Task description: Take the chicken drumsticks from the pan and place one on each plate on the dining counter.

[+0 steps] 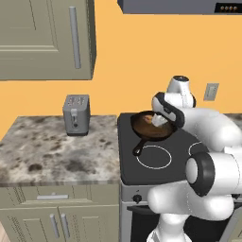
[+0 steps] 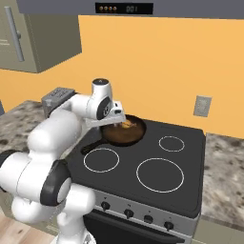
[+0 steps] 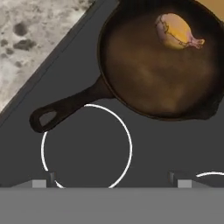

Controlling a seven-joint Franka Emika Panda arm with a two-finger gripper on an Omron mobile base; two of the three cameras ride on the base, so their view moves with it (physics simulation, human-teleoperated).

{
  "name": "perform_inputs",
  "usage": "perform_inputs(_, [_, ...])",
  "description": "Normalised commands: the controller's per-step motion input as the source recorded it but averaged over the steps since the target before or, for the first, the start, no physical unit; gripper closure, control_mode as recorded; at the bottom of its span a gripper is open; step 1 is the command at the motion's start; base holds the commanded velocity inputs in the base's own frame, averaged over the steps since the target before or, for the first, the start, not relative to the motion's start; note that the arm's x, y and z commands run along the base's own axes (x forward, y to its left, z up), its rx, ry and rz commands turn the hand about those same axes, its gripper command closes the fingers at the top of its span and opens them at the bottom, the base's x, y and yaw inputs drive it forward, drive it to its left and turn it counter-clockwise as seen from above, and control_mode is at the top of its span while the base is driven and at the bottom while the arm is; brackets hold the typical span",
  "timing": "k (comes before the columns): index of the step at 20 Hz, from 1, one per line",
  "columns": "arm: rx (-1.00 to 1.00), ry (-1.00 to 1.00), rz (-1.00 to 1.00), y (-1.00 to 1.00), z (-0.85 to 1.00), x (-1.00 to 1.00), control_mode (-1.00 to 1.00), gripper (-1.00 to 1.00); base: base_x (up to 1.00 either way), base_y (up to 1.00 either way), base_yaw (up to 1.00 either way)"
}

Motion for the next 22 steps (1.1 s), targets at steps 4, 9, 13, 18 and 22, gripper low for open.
perform_inputs(4, [-0.3,-0.05,0.03,0.01,-0.12,0.63,-1.0,-1.0,0.0,0.0,0.0])
perform_inputs(9, [-0.23,-0.05,0.08,-0.03,-0.2,0.37,-1.0,-1.0,0.0,0.0,0.0])
perform_inputs(13, [-0.03,-0.02,0.09,-0.08,-0.16,0.32,-1.0,-1.0,0.0,0.0,0.0])
perform_inputs(18, [0.0,-0.01,0.09,-0.2,-0.12,0.18,-1.0,-1.0,0.0,0.0,0.0])
perform_inputs(22, [0.0,0.0,0.05,-0.17,-0.11,0.32,-1.0,-1.0,0.0,0.0,0.0])
